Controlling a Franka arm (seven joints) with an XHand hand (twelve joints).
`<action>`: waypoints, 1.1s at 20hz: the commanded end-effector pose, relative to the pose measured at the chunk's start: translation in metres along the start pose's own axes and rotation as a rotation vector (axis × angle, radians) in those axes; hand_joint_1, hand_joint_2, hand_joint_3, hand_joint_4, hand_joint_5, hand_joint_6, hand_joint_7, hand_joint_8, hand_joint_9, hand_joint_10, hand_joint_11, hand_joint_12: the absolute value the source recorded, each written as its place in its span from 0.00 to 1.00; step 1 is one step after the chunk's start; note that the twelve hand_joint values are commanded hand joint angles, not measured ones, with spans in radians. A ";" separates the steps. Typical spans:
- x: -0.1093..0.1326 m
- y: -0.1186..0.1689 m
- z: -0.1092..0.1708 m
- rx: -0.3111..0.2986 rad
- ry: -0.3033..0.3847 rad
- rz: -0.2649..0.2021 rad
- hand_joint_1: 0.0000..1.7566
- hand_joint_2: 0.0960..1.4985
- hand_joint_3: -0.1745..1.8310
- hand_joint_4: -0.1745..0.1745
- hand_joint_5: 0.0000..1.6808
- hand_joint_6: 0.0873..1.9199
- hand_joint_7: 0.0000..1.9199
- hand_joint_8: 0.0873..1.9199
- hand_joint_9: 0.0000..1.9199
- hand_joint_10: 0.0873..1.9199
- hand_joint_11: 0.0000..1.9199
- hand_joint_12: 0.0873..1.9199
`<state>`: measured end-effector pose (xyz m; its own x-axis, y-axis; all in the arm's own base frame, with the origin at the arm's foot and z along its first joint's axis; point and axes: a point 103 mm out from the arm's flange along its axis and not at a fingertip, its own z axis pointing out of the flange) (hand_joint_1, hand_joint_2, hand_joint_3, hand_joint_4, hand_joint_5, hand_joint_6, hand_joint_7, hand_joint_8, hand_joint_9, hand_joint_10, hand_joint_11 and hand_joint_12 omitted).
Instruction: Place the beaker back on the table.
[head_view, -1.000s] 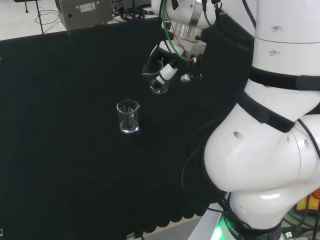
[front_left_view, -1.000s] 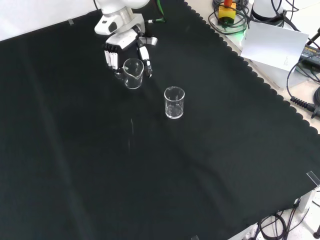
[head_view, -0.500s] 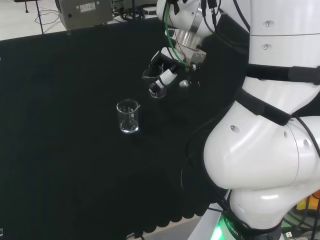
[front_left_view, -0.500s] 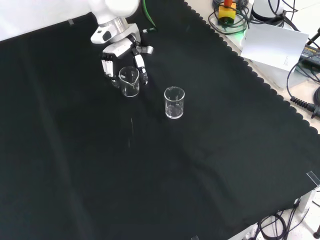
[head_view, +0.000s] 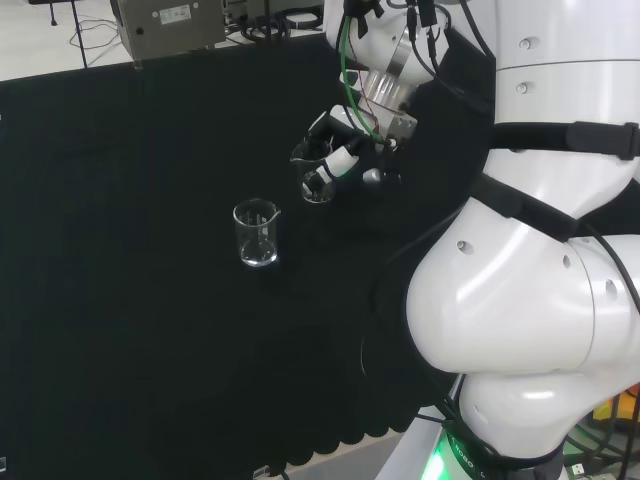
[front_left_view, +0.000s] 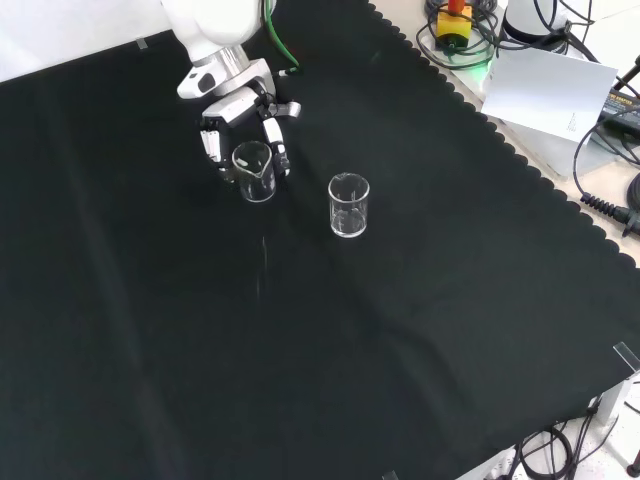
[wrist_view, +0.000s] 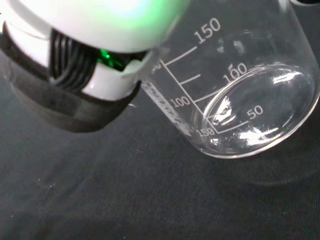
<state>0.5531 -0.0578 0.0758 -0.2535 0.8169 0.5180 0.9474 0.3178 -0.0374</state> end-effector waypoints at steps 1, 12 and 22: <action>-0.003 0.000 0.003 0.010 0.024 -0.003 0.75 0.42 0.39 0.00 0.74 0.33 0.68 0.31 0.84 0.16 0.66 0.35; -0.010 -0.004 0.010 0.005 0.012 0.015 0.74 0.49 0.29 0.00 0.74 0.29 0.67 0.27 0.81 0.08 0.65 0.38; -0.009 -0.007 0.008 0.083 -0.001 -0.001 0.63 0.51 0.14 0.45 0.47 0.38 0.45 0.35 0.61 0.08 0.35 0.61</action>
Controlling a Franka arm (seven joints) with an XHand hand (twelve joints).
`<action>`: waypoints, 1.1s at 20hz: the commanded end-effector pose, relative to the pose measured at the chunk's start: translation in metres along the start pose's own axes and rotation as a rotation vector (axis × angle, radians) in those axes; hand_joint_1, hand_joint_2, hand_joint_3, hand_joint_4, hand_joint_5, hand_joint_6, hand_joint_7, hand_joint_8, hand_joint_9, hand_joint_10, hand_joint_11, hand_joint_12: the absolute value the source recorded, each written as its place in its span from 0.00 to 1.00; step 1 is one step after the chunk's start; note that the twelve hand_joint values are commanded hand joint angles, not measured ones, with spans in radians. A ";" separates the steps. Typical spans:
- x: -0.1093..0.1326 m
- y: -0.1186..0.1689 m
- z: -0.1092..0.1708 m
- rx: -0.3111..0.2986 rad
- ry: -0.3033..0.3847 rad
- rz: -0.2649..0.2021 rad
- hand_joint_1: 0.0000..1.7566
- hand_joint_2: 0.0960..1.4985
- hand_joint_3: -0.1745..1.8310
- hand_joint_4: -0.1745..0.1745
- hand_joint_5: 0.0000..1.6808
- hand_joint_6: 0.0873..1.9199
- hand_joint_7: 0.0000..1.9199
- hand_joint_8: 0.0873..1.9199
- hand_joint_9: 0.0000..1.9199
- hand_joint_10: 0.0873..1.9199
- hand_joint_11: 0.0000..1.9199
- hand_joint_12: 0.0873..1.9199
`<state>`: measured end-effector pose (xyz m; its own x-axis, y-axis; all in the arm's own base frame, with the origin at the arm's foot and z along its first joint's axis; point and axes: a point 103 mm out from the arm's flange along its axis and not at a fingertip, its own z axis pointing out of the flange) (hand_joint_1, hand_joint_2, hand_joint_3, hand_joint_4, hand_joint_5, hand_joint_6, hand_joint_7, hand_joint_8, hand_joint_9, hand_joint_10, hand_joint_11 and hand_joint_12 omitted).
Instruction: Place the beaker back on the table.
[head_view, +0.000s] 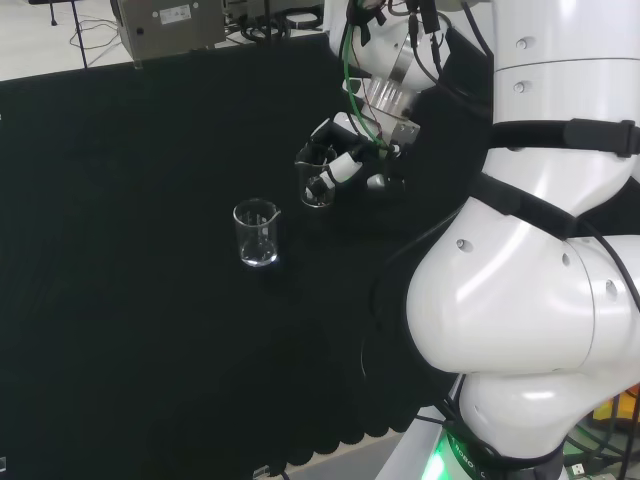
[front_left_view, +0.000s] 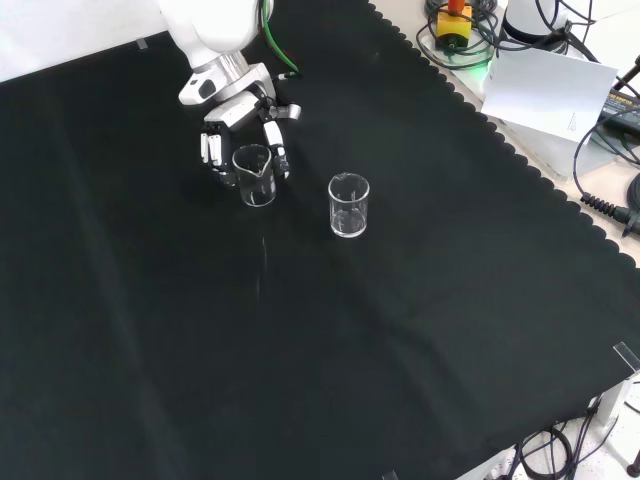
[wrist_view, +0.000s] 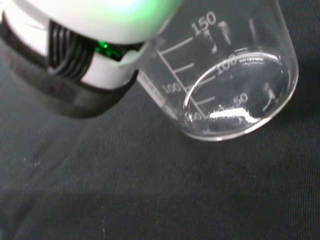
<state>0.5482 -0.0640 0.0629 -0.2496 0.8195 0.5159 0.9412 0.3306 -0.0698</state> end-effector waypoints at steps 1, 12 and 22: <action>0.002 -0.001 -0.001 0.059 0.005 -0.010 0.62 0.47 0.17 0.42 0.42 0.39 0.41 0.37 0.56 0.13 0.32 0.63; 0.007 -0.009 -0.014 0.069 0.002 -0.008 0.55 0.28 0.40 0.31 0.25 0.29 0.25 0.40 0.36 0.33 0.19 0.69; 0.046 -0.041 -0.077 -0.018 -0.058 0.000 0.50 0.29 0.37 0.31 0.24 0.22 0.09 0.36 0.19 0.35 0.06 0.74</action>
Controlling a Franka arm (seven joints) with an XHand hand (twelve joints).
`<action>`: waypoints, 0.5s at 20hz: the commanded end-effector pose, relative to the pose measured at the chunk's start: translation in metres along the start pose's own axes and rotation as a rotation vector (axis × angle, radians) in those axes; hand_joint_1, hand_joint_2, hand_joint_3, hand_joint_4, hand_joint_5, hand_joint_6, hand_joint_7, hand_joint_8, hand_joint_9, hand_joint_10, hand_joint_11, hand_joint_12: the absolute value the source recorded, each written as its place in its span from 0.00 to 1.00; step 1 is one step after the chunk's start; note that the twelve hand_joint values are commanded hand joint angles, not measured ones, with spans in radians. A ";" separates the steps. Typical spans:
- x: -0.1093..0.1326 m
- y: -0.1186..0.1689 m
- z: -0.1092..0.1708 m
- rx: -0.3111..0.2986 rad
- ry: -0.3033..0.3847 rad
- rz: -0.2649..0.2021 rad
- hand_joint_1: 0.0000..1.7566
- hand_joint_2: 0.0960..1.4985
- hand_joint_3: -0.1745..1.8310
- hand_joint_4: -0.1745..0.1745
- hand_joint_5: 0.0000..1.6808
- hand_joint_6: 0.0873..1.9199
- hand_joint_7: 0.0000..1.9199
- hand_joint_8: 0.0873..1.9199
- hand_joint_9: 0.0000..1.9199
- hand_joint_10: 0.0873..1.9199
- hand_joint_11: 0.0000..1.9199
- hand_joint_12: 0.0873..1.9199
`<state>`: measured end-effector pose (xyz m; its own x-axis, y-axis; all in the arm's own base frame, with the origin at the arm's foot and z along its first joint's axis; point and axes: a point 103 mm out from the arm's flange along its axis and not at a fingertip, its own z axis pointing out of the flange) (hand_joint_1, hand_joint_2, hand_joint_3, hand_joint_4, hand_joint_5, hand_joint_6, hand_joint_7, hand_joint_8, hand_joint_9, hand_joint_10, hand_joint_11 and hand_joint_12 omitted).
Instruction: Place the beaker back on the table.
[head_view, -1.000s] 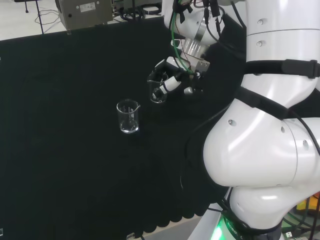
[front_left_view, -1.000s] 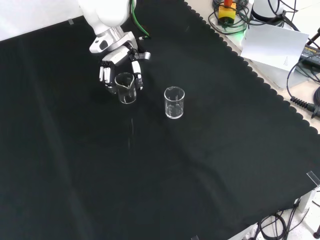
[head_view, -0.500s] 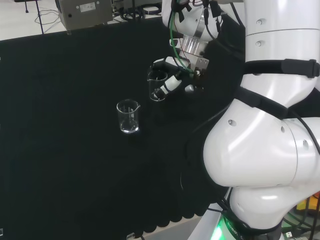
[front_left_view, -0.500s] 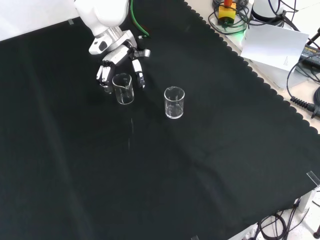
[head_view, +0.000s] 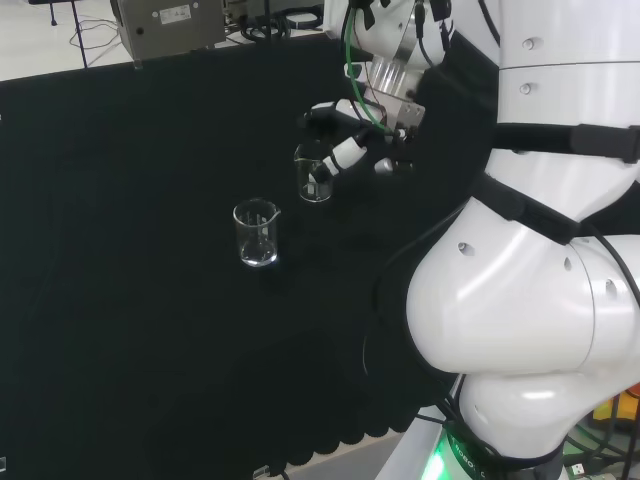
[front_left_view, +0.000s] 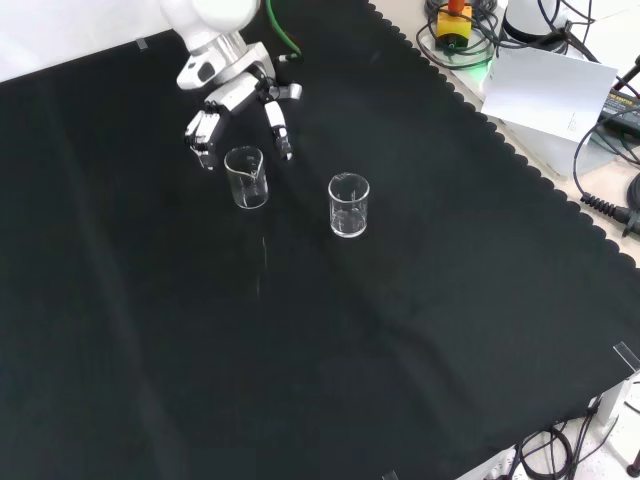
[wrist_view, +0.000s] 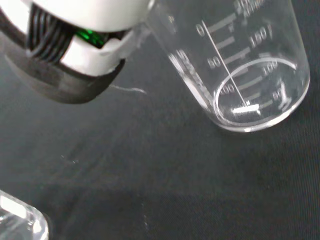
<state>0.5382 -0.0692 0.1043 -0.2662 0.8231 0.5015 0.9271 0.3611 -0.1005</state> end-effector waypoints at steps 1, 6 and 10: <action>0.030 -0.034 -0.045 -0.068 -0.043 0.018 0.50 0.30 0.36 0.31 0.24 0.22 0.09 0.36 0.18 0.35 0.05 0.74; 0.048 -0.059 -0.063 -0.098 -0.059 0.023 0.48 0.31 0.36 0.30 0.24 0.21 0.10 0.37 0.18 0.36 0.04 0.74; 0.059 -0.075 -0.075 -0.114 -0.074 0.035 0.48 0.31 0.36 0.30 0.24 0.20 0.10 0.37 0.18 0.36 0.04 0.75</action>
